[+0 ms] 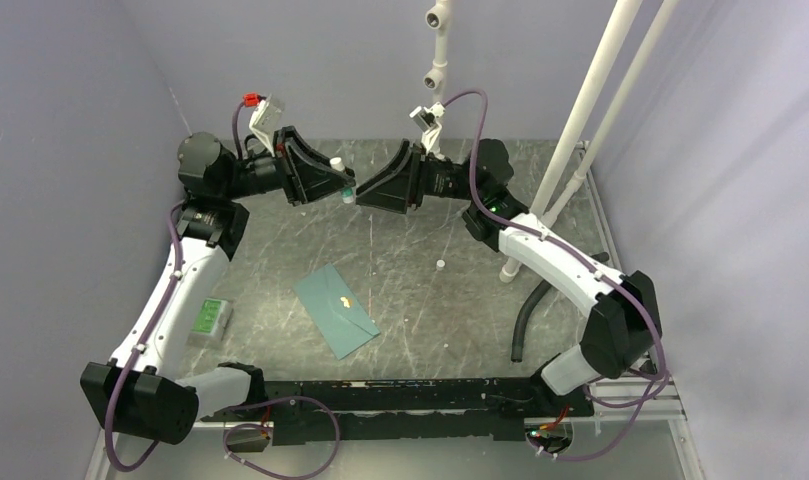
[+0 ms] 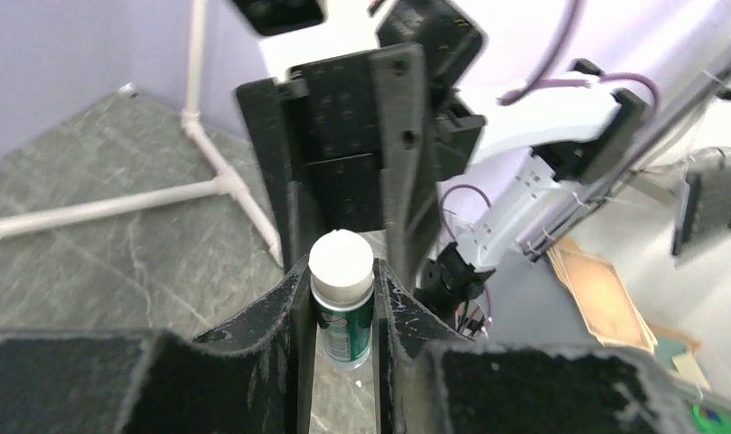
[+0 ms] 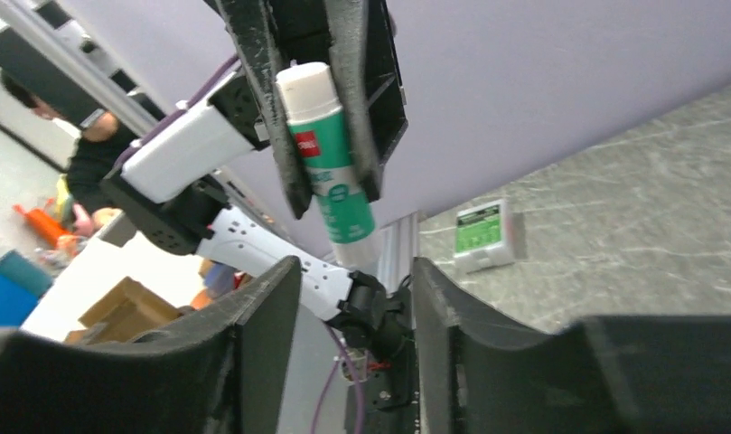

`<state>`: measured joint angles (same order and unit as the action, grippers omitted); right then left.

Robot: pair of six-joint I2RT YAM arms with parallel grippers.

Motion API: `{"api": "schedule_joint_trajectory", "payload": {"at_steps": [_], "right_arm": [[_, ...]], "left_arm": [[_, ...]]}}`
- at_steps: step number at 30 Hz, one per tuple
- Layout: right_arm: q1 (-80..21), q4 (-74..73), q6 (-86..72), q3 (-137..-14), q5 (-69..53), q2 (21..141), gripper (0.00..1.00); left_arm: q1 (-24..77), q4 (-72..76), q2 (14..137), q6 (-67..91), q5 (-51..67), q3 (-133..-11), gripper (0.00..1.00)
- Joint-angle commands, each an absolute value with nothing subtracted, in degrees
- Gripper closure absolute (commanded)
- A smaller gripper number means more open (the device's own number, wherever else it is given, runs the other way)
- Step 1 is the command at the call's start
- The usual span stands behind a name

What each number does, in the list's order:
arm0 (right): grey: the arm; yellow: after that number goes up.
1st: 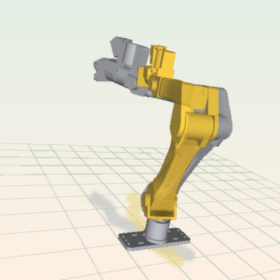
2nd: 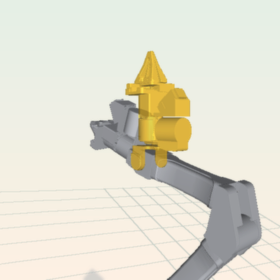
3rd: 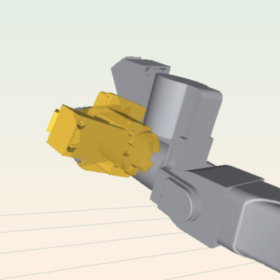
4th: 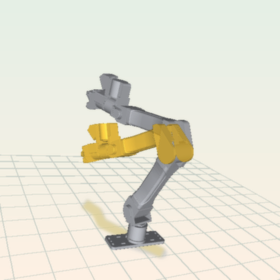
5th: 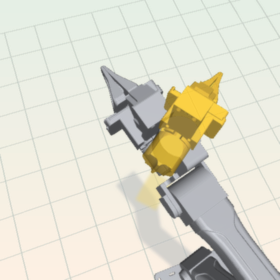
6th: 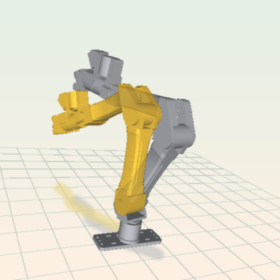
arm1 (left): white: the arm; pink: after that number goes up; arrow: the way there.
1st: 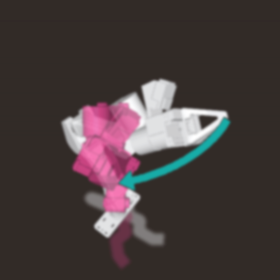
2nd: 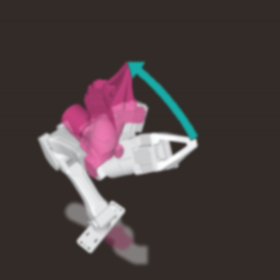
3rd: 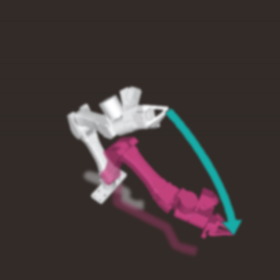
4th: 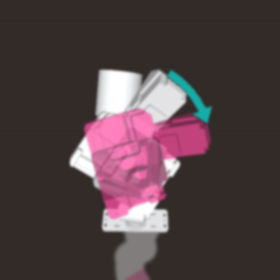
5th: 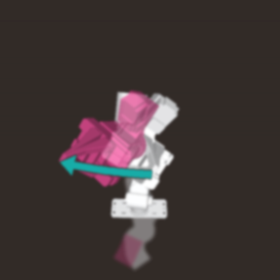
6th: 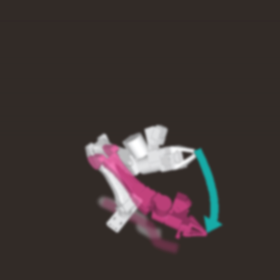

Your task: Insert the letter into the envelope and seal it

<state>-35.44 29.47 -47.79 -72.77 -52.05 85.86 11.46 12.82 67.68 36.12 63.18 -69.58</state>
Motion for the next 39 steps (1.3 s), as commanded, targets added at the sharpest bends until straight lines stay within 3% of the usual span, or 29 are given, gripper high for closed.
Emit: {"api": "schedule_joint_trajectory", "payload": {"at_steps": [1, 4, 12, 19, 22, 27, 30, 33, 39], "right_arm": [[-35.5, 44.9, -55.8, -72.7, -56.9, 87.3, 0.59], [-36.2, 50.5, -59.7, -74.0, -58.8, 89.5, 0.67], [-38.4, 55.7, -62.0, -75.8, -57.4, 92.6, 0.64], [-38.7, 66.0, -69.7, -76.7, -58.3, 95.7, 0.68], [-38.8, 66.2, -69.7, -76.7, -57.8, 96.1, 0.76], [-39.1, 59.0, -64.2, -76.9, -55.7, 94.7, 1.00], [-39.6, 43.4, -48.5, -77.5, -49.6, 91.6, 1.00], [-42.2, 18.8, -25.9, -80.8, -34.8, 90.0, 1.00], [-49.1, 9.0, -7.7, -83.8, -0.3, 93.0, 1.00]], "left_arm": [[11.4, 27.4, 67.8, 41.9, 73.6, -70.1, 0.98], [11.4, 30.2, 68.2, 44.6, 73.6, -70.1, 0.98], [11.5, 31.3, 67.1, 46.0, 68.0, -69.4, 0.98], [11.4, 32.6, 66.2, 46.7, 65.3, -67.4, 0.98], [11.5, 31.2, 65.5, 46.1, 63.4, -67.4, 0.98], [11.4, 25.5, 63.7, 43.8, 57.4, -67.2, 0.97], [11.5, 20.8, 62.4, 42.5, 52.0, -66.9, 0.97], [11.6, 12.0, 61.9, 40.4, 45.0, -68.0, 0.98], [11.9, 1.2, 62.7, 36.1, 35.0, -71.2, 0.98]]}}
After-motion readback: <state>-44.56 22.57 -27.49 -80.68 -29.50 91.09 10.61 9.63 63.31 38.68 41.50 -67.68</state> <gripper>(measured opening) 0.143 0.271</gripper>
